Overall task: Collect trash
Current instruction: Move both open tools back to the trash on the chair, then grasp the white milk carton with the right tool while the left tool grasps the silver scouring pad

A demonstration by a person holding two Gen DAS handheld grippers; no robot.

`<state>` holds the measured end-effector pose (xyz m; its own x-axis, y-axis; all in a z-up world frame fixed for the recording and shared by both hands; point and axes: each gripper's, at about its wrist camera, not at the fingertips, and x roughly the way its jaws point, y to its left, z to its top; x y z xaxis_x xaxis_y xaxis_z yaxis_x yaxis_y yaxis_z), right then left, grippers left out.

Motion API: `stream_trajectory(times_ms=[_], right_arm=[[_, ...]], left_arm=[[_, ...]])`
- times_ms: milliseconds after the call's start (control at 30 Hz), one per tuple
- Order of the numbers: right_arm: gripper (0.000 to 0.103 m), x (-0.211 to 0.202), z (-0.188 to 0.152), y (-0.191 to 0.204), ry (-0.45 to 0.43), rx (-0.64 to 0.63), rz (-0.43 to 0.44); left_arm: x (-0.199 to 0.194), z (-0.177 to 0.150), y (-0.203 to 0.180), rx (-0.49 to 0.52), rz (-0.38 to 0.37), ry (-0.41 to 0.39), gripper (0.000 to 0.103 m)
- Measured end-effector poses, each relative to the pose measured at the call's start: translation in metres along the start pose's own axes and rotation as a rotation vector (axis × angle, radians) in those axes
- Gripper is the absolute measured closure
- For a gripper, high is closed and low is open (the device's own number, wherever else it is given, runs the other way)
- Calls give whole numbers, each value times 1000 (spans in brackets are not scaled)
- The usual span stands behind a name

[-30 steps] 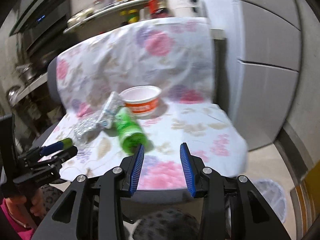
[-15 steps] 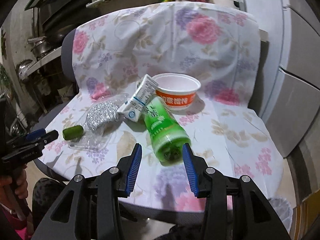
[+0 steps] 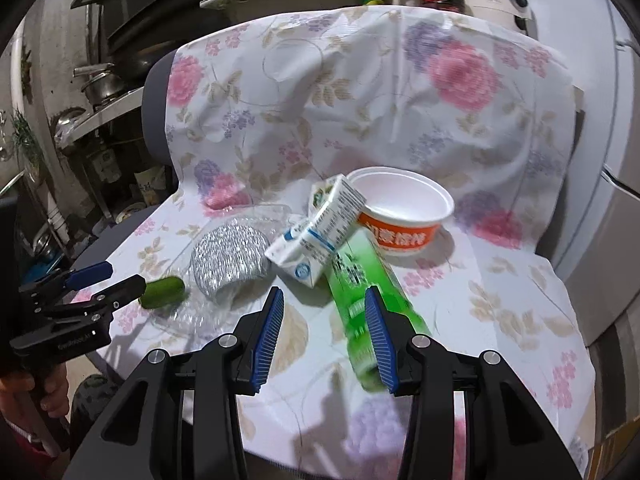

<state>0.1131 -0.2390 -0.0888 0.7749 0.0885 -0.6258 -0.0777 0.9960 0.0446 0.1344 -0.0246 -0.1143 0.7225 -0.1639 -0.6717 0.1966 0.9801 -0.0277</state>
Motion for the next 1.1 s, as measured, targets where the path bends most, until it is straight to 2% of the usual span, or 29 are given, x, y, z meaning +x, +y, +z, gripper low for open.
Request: stream_trajectory(times_ms=[67,133,367,433,767,800,867,900,933,1000,1100], right_arm=[[58,12,7,0,10,2,4],[50,25,13,-1,18,12,6],[47,80,39,-8,55,88,-19],[38,95,47,-8,68,87,-51],[35,135,55,-8,134,107,-99],[36,135,55,-8,130,103,-99],[44,128,55,-7,115,103,-70],[53,124,55,-5,109,100,-64],[57,119,55,-4,103,98,-58],[63,106,56,-1,77,88,-37],[66,81,55,1,27,74,-20]], left_arm=[[4,5,3,-4,9,-1,31],[9,8,7,-12,18,1,31],[29,14,16,-26,29,21,31],[34,15,16,-24,26,23,31],[48,19,13,-20,11,31,31],[47,19,12,-17,10,32,31],[46,19,11,-10,10,32,31],[45,18,11,-8,11,30,31],[43,18,10,-8,13,29,31],[39,18,10,-8,14,27,31],[34,18,8,-6,13,24,31]])
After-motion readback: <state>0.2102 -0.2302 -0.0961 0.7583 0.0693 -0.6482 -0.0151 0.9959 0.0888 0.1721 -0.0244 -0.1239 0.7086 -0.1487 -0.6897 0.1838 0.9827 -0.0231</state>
